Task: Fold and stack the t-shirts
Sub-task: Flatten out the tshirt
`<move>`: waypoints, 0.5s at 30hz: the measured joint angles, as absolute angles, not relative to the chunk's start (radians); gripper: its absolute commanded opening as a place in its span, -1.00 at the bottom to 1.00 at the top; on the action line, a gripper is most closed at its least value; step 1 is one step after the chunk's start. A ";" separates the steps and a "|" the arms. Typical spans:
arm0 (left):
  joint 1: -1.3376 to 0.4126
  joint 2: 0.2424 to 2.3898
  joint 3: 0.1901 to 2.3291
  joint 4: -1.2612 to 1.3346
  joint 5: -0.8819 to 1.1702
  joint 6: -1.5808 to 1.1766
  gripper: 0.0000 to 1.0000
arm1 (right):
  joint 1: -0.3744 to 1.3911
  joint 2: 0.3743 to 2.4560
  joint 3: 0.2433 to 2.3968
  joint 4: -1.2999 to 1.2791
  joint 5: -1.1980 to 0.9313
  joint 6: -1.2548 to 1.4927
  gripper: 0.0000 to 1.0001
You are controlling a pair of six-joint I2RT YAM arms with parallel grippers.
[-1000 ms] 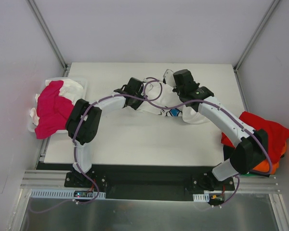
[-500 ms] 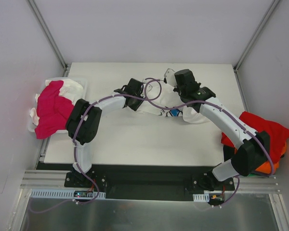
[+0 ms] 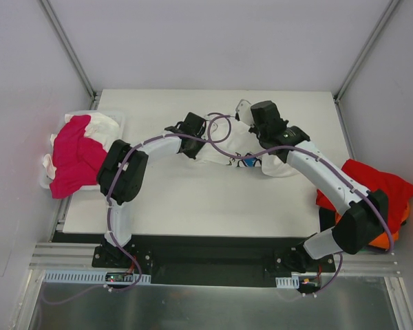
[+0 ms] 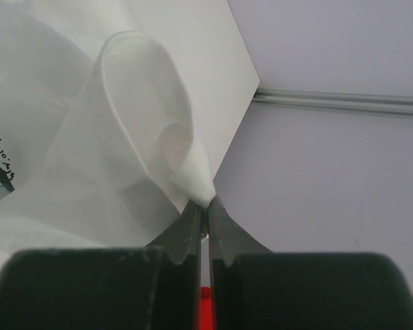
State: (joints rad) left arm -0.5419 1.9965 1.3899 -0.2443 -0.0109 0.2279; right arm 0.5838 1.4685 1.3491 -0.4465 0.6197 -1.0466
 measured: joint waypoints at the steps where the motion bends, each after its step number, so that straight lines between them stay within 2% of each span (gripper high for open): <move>1: -0.542 1.996 1.391 -0.245 -0.011 0.229 -1.00 | 0.584 1.468 1.346 -0.446 0.620 -1.045 -0.99; 7: -0.542 1.953 1.391 -0.267 -0.035 0.250 -1.00 | 0.571 1.456 1.335 -0.442 0.627 -1.040 -0.99; 15: -0.542 1.671 1.405 -0.274 -0.096 0.286 -1.00 | 0.556 1.389 1.365 -0.452 0.669 -1.048 -0.99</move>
State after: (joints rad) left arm -0.5415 1.6711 1.4052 -0.2741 -0.0956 0.2859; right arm 0.5560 1.3888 1.3647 -0.4522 0.6689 -1.0481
